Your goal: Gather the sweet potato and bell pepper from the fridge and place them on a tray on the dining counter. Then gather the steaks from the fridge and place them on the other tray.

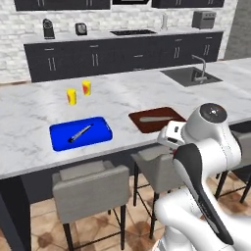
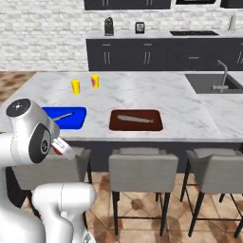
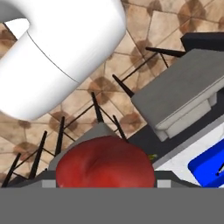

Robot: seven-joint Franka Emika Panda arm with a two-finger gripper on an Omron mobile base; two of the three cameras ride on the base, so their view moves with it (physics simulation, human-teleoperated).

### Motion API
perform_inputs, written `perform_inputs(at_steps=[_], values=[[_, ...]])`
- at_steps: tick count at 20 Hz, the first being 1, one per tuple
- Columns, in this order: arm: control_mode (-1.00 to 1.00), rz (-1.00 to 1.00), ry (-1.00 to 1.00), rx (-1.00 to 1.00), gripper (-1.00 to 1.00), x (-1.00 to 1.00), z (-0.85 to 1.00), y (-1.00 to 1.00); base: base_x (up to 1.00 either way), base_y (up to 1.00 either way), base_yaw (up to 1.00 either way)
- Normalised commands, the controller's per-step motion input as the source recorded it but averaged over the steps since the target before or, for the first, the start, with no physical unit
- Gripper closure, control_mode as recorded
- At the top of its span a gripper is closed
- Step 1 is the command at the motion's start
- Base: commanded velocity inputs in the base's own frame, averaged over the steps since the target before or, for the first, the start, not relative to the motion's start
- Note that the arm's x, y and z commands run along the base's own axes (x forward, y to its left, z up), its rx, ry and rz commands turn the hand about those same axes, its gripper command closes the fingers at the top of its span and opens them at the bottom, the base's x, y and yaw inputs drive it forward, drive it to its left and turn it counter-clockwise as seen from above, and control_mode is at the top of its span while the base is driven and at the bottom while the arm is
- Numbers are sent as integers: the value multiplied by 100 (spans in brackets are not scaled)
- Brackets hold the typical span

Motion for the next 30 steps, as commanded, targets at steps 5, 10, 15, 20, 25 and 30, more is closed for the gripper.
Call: perform_inputs(at_steps=[5,10,15,20,25,30], values=[[100,0,0,0,100,0,0,0,50,-14,-19],[100,0,0,0,100,0,0,0,48,-3,-17],[100,0,0,0,100,0,0,0,43,0,-15],[100,0,0,0,100,0,0,0,29,-1,-12],[100,0,0,0,100,0,0,0,11,-7,-9],[-100,-1,0,0,100,6,0,-3,20,-7,-4]])
